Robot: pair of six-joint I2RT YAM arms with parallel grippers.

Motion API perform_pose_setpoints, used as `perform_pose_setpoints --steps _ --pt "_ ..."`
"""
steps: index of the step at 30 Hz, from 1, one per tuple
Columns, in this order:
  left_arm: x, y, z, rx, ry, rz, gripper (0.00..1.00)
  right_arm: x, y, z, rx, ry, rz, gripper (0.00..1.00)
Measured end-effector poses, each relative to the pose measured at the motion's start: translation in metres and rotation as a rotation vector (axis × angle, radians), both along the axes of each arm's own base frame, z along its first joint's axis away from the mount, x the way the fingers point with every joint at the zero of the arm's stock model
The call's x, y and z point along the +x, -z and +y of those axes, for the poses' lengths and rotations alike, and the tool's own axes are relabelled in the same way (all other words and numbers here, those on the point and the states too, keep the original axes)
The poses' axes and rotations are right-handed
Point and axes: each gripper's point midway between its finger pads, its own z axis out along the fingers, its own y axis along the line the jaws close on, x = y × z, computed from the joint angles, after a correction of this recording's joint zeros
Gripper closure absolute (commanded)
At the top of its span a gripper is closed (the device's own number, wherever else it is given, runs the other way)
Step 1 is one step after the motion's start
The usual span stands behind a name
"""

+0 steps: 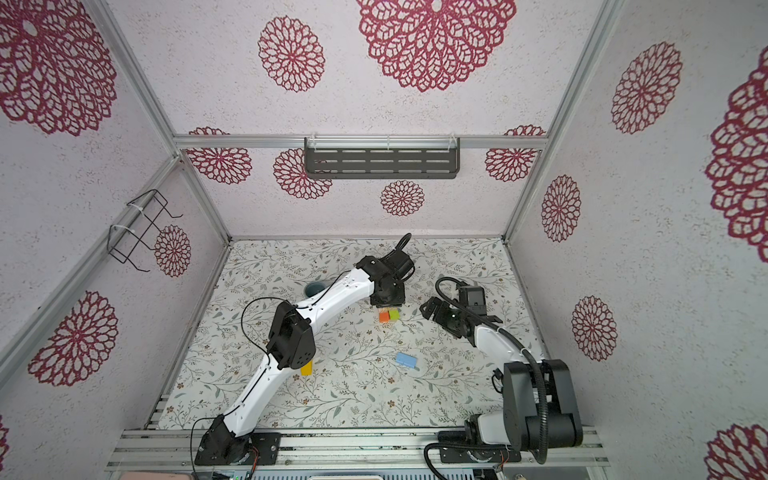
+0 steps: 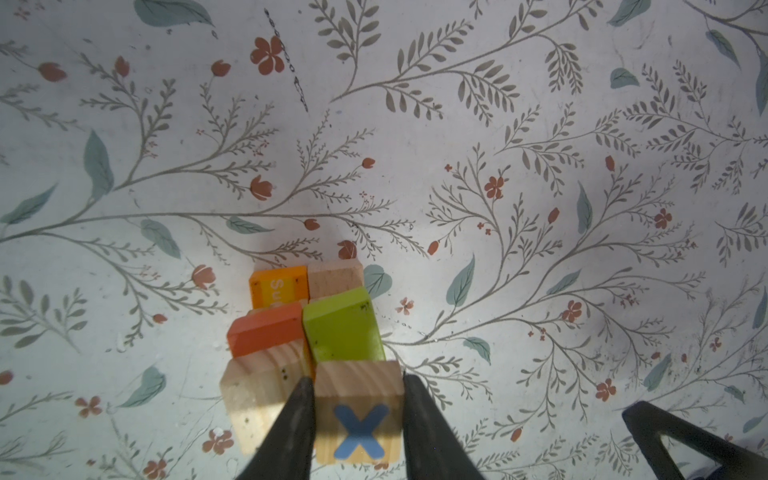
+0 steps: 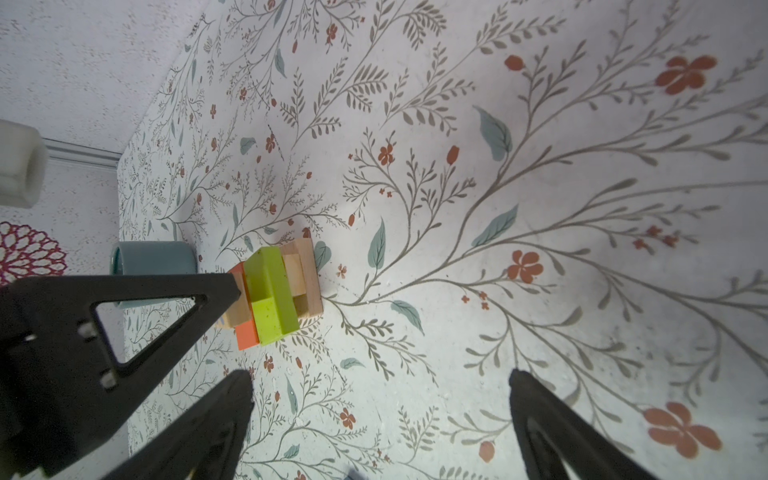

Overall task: Build the wood block tower
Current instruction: 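Open the left gripper to release the blue-X cube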

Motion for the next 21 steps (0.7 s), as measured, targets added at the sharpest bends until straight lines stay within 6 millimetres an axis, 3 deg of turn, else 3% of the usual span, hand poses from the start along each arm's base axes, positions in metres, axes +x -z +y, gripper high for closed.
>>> perform_pose_setpoints --steps 17,21 --pt "0.003 -0.002 0.001 0.003 -0.005 -0.015 0.54 0.0 0.0 0.0 -0.004 -0.005 -0.002 0.01" --pt "0.006 -0.014 0.004 0.004 -0.008 -0.045 0.5 -0.001 0.0 -0.001 -0.016 -0.009 0.008 0.01"
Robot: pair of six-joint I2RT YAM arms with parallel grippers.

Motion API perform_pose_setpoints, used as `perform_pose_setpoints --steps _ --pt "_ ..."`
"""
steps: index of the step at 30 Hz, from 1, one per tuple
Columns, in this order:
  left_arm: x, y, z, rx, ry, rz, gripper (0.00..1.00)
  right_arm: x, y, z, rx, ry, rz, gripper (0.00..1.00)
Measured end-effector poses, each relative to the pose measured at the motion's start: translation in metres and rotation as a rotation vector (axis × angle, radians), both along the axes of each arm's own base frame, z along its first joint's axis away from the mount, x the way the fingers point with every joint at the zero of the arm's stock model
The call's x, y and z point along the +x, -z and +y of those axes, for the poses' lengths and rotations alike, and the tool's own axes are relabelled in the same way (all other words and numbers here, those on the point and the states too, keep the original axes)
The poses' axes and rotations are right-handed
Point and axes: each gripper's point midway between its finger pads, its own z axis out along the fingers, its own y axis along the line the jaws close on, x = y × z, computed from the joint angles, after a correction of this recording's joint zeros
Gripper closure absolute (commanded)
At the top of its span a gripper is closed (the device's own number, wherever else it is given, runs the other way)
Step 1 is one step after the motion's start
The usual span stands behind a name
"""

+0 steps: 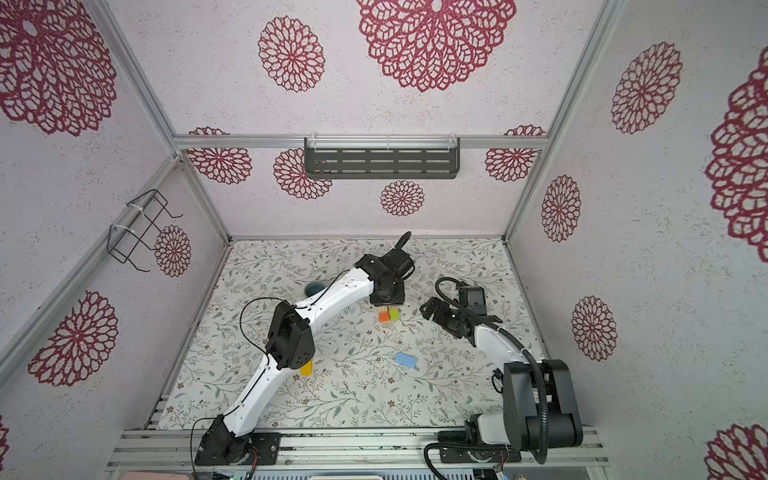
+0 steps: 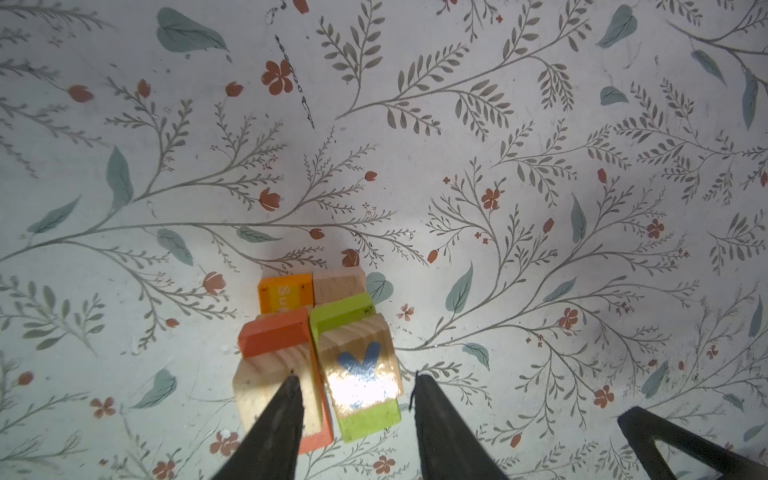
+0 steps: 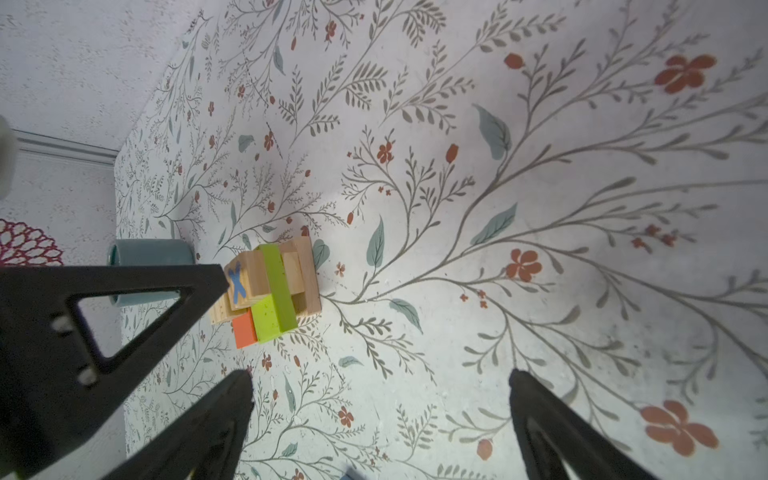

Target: Build the wood block tower

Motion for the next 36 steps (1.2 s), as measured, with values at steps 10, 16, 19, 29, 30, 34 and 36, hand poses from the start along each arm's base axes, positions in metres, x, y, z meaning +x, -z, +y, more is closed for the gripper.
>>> perform_pose_setpoints --steps 10,16,19,29,30,34,36 --pt "0.0 -0.082 0.049 -0.045 -0.044 -0.118 0.47 0.018 -0.011 0.001 -0.128 -0.052 0.027 0.01" --pt "0.001 -0.068 0.1 -0.022 -0.115 -0.091 0.46 0.026 -0.005 0.01 -0.235 -0.103 0.084 0.01" --pt "0.0 -0.043 0.111 -0.002 -0.126 -0.051 0.46 0.033 -0.003 0.015 -0.289 -0.127 0.106 0.01" --pt "-0.003 -0.002 0.095 -0.039 -0.096 0.017 0.47 0.044 0.016 0.032 -0.397 -0.209 0.177 0.01" --pt "-0.002 0.002 0.093 -0.045 -0.093 0.022 0.47 0.044 0.018 0.033 -0.403 -0.214 0.185 0.01" --pt "-0.002 0.016 0.086 -0.058 -0.09 0.047 0.47 0.048 0.022 0.038 -0.411 -0.233 0.198 0.01" --pt "-0.001 0.021 0.084 -0.064 -0.091 0.05 0.47 0.05 0.022 0.04 -0.414 -0.241 0.197 0.01"
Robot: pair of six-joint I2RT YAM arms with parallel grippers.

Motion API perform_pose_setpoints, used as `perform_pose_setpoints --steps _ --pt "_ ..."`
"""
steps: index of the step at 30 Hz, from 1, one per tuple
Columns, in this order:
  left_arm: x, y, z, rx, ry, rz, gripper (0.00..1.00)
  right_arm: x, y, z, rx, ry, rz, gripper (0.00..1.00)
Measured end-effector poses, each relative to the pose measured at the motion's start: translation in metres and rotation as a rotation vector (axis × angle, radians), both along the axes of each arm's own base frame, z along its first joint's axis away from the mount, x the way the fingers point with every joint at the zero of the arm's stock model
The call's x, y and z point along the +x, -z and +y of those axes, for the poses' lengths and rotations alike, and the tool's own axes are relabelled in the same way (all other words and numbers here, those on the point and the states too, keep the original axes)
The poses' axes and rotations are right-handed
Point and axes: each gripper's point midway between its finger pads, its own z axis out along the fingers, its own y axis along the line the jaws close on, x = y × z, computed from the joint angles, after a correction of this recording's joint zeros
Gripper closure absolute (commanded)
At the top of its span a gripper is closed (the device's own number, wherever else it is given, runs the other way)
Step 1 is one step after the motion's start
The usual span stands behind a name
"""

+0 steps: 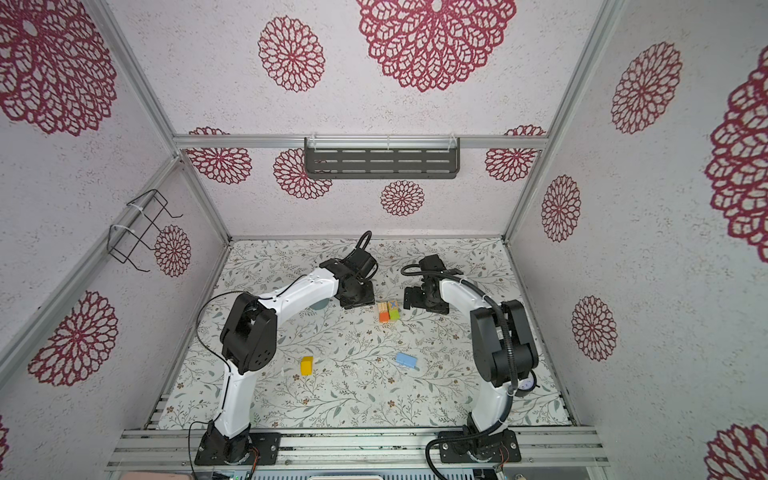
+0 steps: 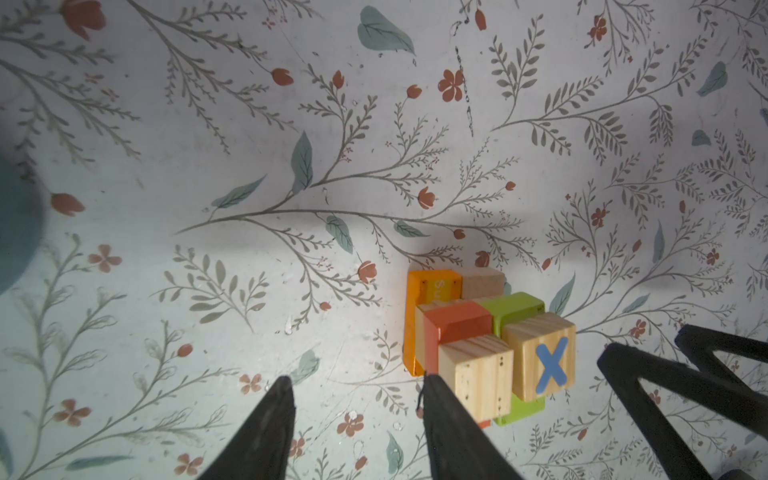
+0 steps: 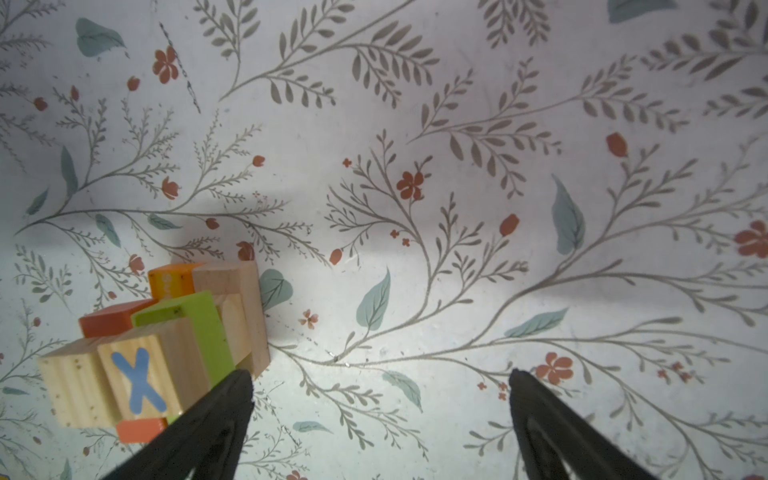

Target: Build the wood block tower

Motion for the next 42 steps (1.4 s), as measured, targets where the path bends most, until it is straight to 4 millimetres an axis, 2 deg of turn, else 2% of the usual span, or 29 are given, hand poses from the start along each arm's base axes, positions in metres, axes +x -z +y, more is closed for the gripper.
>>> perform_pose_setpoints --steps 20,42 --pt "-0.008 0.025 -0.016 -0.028 0.015 0.04 0.48 0.004 0.012 0.011 0.029 -0.048 0.021 0.01" --pt "-0.009 0.025 -0.015 -0.024 0.015 0.043 0.49 0.003 0.009 0.028 0.066 -0.099 0.007 0.01"
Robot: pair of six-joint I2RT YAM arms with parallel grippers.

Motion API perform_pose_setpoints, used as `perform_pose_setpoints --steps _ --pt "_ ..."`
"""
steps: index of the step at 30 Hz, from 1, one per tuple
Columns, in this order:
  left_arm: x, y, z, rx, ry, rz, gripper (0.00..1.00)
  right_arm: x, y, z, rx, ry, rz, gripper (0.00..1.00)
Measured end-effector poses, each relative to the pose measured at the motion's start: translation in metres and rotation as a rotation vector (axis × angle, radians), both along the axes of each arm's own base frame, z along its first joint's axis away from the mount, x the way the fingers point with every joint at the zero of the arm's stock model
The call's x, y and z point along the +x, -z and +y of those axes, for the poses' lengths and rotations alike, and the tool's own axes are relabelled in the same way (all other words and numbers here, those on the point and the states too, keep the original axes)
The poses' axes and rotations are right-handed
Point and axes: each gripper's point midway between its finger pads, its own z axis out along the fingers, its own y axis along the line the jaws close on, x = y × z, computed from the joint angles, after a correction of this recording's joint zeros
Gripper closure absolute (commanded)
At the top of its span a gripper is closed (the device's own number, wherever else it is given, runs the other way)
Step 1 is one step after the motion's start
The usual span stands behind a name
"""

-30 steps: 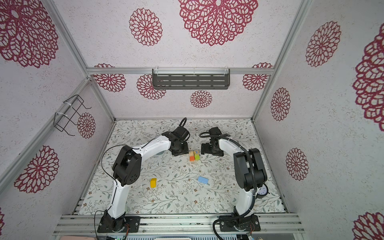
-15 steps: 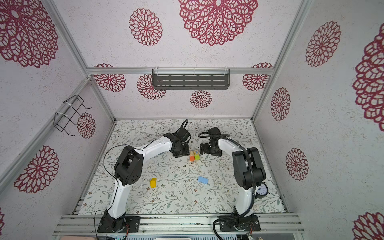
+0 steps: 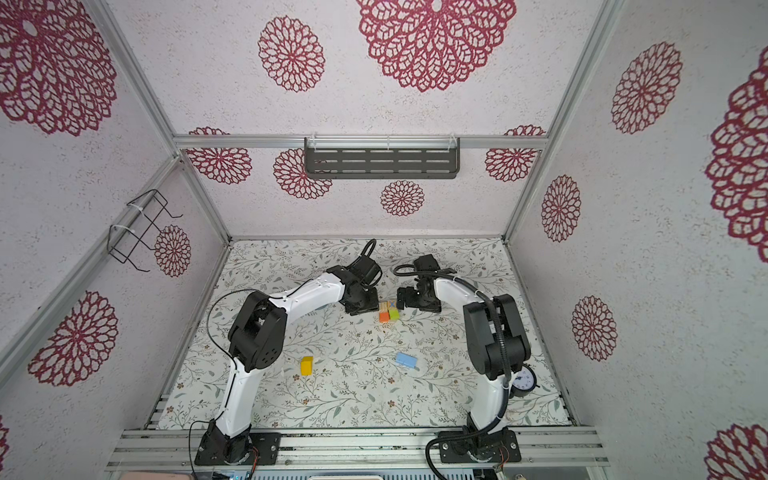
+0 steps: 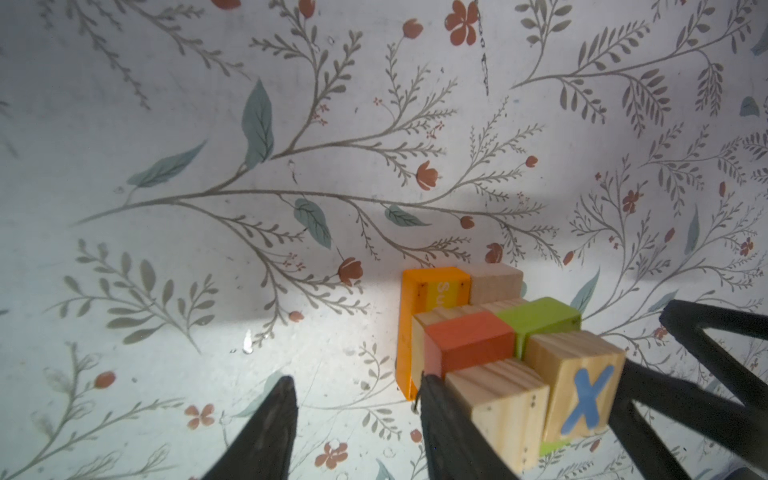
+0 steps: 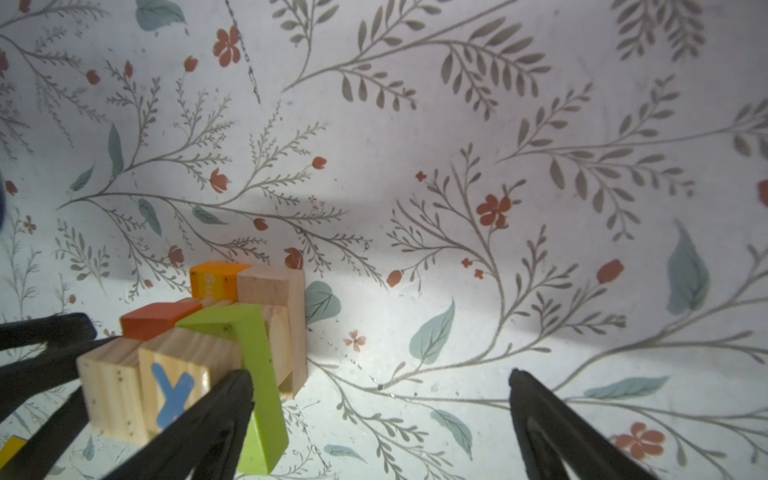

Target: Build the wood block tower

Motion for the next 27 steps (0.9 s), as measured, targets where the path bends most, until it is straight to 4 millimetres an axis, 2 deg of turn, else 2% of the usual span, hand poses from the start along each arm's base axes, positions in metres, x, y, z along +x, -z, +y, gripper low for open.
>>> perform_pose_setpoints --steps 14,27 --pt "-0.0003 -0.0002 0.0004 0.004 0.0 0.0 0.49 -0.0004 0.0 0.0012 -0.007 -0.008 -0.004 0.01" --pt "0.0008 0.0 0.0027 0.016 -0.005 -0.006 0.49 0.0051 -0.0056 -0.0065 -0.003 0.014 -0.023 0.01"
